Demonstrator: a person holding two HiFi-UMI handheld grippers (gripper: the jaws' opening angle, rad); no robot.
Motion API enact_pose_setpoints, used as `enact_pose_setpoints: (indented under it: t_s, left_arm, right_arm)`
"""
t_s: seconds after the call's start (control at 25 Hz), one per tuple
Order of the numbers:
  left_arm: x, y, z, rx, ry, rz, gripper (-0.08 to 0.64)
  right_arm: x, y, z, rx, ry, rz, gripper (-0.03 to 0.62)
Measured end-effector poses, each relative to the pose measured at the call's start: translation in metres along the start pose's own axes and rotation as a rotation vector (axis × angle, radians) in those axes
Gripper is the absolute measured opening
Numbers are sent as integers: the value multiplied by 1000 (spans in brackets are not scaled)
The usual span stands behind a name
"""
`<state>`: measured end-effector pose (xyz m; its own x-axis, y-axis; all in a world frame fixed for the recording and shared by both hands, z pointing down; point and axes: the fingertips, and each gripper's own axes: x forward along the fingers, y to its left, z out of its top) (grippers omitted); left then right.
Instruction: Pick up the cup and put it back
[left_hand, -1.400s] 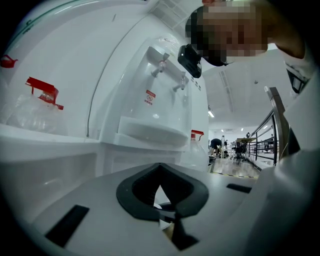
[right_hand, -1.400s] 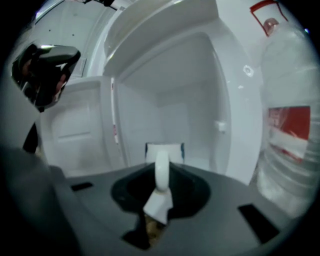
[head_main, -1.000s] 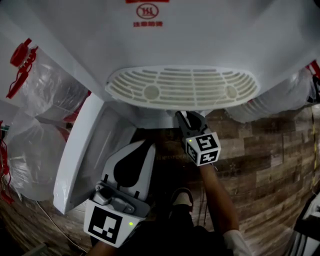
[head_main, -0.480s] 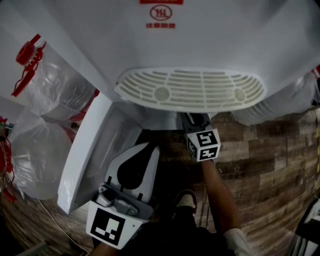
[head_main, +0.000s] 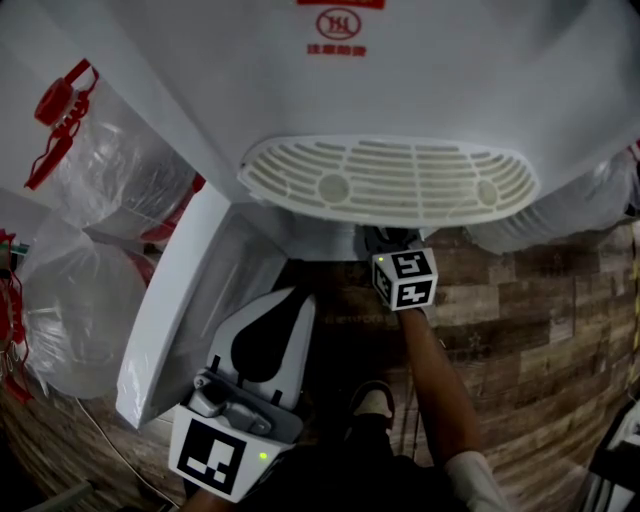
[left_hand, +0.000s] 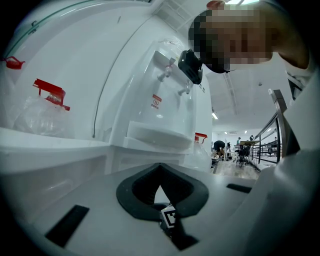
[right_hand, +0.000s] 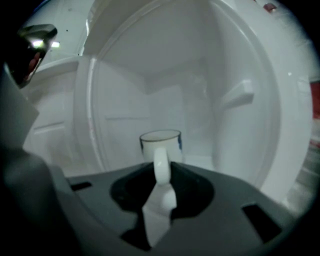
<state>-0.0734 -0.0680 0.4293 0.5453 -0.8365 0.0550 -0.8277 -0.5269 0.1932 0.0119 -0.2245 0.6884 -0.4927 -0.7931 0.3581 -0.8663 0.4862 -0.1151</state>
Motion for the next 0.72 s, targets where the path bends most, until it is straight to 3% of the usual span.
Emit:
enact_pose_setpoints:
  t_s: [0.72]
  left_arm:
    - [3,1,-5,4,1,3,6]
  right_arm:
    - [-20,6,0,-20,18,-5,121]
